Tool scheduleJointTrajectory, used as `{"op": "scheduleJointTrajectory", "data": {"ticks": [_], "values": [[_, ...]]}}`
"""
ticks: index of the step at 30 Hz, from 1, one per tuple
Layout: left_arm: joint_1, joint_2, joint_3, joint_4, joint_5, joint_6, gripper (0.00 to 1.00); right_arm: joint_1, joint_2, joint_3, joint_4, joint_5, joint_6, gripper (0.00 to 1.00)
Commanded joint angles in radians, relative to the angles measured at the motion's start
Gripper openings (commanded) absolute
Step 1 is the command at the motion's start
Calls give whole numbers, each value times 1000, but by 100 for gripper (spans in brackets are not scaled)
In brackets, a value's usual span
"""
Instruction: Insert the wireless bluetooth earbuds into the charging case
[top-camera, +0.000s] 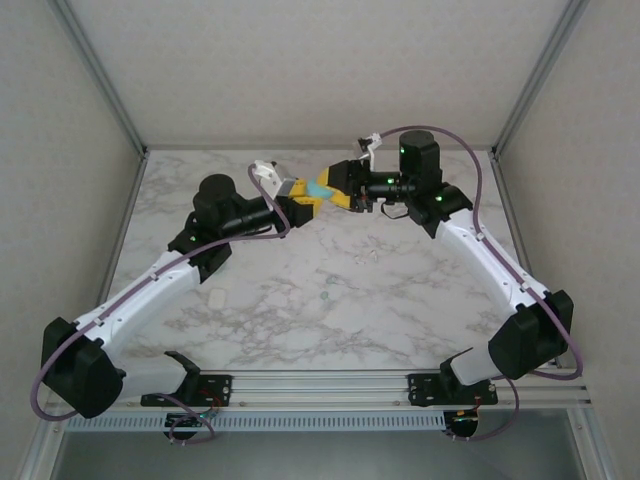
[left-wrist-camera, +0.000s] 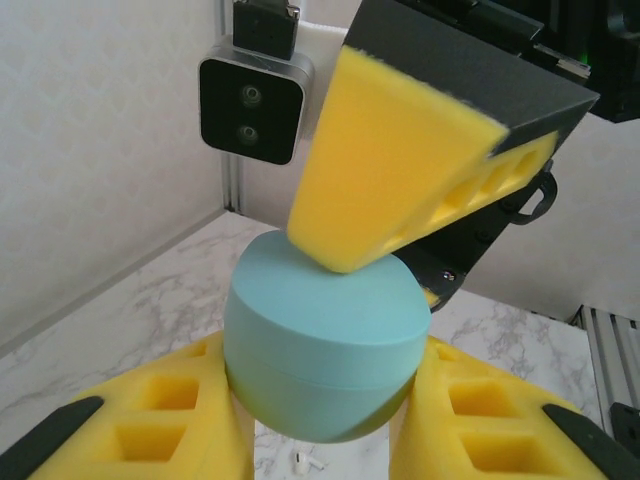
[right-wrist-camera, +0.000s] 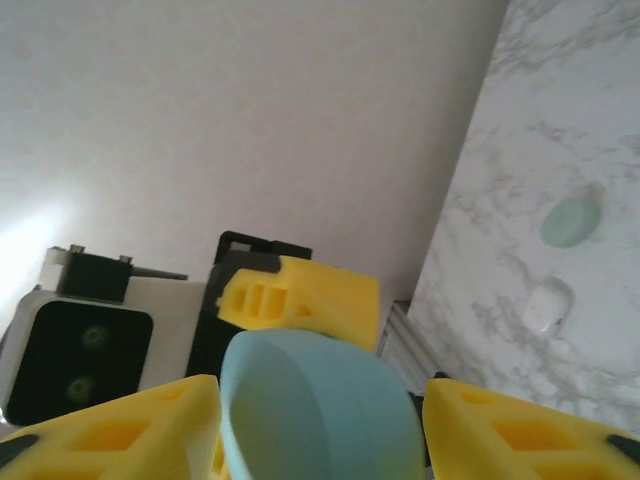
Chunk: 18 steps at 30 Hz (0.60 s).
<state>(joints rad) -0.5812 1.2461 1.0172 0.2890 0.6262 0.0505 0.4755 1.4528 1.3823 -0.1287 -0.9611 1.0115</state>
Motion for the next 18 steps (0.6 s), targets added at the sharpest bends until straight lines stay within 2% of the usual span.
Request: {"op": "scheduleJointTrajectory", "data": {"ticks": [1, 2, 4, 12, 15, 18], "values": [[-6, 4, 29, 76, 17, -42, 20, 0, -1, -23, 146, -92, 78, 53], [-6, 6, 29, 72, 17, -41, 20, 1, 0, -31, 181, -102, 103, 53], [-6, 7, 27, 70, 16, -39, 19, 0, -2, -41, 192, -101, 102, 45], [-6, 5, 39, -4, 16, 6, 23, 0, -7, -40, 106, -52, 31, 27], [-6, 3, 38, -41, -7, 31, 33, 0, -13, -52, 116, -12, 30, 20], [-6, 1, 40, -92, -26, 57, 55, -1, -28, -78, 156, 65, 38, 19]]}}
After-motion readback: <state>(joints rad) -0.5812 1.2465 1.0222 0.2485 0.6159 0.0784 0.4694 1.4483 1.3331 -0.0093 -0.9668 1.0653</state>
